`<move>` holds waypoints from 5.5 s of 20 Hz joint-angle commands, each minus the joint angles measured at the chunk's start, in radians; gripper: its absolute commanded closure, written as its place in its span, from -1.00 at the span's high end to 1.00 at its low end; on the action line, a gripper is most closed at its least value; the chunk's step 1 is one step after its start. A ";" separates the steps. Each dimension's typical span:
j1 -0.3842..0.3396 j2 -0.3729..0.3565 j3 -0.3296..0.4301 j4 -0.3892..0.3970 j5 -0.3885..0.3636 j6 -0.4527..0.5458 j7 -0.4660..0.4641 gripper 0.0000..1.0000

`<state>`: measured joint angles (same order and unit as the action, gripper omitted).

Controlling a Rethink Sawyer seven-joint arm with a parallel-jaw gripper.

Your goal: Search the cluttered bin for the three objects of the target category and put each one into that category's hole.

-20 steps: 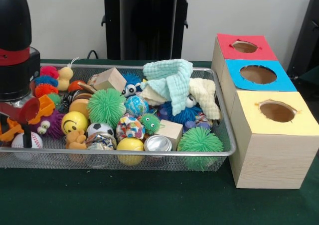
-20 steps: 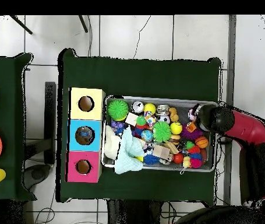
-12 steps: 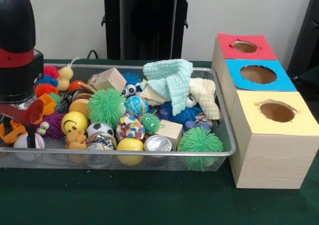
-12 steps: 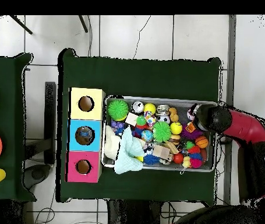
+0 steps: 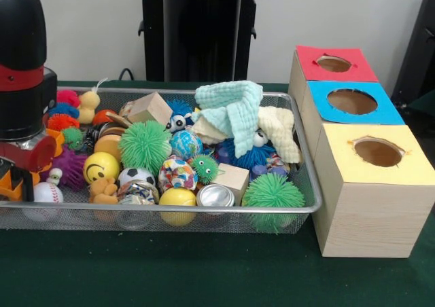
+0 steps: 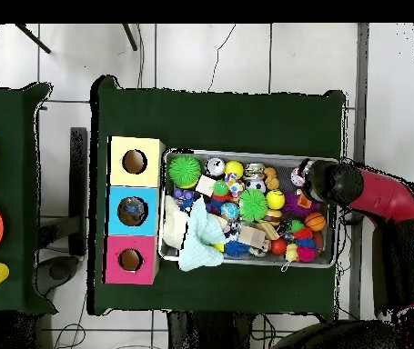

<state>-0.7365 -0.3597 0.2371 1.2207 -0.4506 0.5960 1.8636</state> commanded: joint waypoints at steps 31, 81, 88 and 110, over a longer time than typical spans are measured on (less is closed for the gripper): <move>0.186 0.133 -0.010 0.138 0.000 -0.113 0.077 1.00; 0.130 -0.068 0.032 0.243 0.061 0.085 -0.086 1.00; 0.144 -0.165 0.011 0.309 0.070 0.115 -0.066 1.00; 0.135 -0.314 0.034 0.294 0.106 0.288 -0.080 1.00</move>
<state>-0.5822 -0.7217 0.1979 1.4869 -0.3454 0.9088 1.8636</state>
